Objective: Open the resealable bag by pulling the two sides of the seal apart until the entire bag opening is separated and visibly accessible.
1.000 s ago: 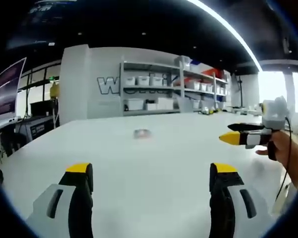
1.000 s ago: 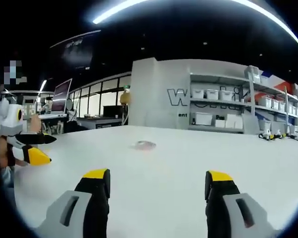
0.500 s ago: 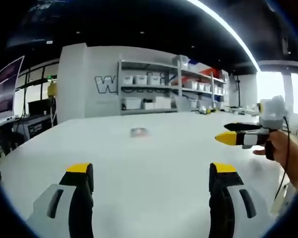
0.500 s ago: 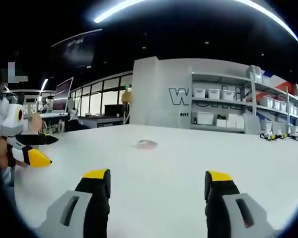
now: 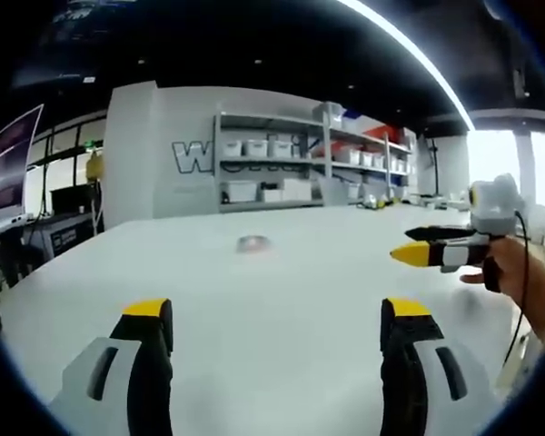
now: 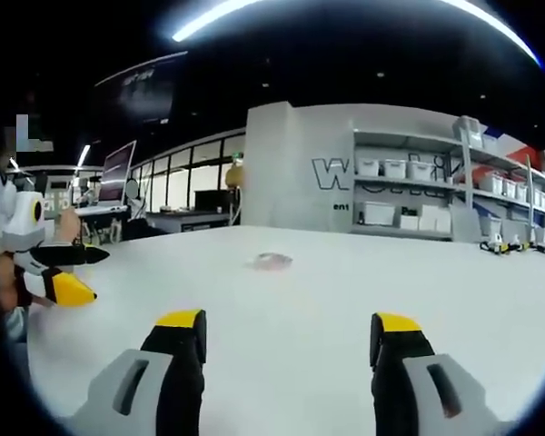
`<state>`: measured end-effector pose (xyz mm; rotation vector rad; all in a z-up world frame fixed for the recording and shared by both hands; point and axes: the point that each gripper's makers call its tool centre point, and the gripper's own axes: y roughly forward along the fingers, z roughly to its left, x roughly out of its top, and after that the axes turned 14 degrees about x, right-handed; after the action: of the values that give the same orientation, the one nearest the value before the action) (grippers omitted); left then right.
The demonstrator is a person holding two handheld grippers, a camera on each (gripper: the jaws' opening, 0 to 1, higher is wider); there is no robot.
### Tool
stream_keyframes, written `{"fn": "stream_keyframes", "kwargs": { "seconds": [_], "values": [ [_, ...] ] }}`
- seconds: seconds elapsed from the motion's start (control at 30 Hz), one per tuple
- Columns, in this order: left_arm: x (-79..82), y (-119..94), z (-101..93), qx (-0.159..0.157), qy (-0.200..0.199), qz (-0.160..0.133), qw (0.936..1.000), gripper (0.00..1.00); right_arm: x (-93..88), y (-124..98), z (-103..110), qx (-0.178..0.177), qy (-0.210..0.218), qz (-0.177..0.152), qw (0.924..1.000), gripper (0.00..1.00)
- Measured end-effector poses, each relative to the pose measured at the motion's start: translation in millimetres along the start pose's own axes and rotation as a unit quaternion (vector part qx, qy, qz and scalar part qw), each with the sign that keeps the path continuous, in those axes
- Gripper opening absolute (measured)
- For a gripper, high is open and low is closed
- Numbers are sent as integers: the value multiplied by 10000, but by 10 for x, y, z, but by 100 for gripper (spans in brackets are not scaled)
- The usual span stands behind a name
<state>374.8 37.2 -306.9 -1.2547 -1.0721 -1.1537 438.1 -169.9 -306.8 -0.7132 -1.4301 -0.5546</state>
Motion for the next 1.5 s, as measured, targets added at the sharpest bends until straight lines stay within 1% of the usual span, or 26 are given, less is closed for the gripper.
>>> {"fn": "stream_keyframes", "kwargs": {
  "seconds": [0.2,0.4,0.63,0.83,1.03,1.17,1.23,1.33,1.4,1.43,1.5],
  "values": [
    [-24,-5,-18,-28,19,7,10000,94,-49,4,22,40,61,17,10000,72],
    [1,-12,-6,-20,-25,-26,10000,94,-32,-7,17,23,46,-35,10000,71],
    [-7,-15,-11,-32,-8,-15,10000,94,-37,1,-7,25,36,-36,10000,69],
    [-13,-26,-29,-76,4,-23,10000,91,-20,16,-8,64,-10,-44,10000,66],
    [14,-44,-32,-89,73,-121,9999,86,-37,28,-1,100,-20,5,9999,64],
    [-11,-59,-94,-229,195,-139,9995,75,-50,65,31,241,-50,59,9997,55],
    [-21,-58,-108,-244,219,-140,9994,75,-46,80,45,285,-65,57,9996,53],
    [-22,-55,-96,-227,210,-140,9994,75,-44,99,57,321,-84,55,9994,52],
    [-19,-56,-88,-223,178,-141,9995,74,-57,113,60,356,-70,63,9993,49],
    [-18,-57,-86,-224,176,-149,9995,74,-62,122,64,382,-80,61,9992,47],
    [-33,-59,-97,-267,162,-127,9994,69,-73,148,76,455,-108,69,9989,38]
  ]
}}
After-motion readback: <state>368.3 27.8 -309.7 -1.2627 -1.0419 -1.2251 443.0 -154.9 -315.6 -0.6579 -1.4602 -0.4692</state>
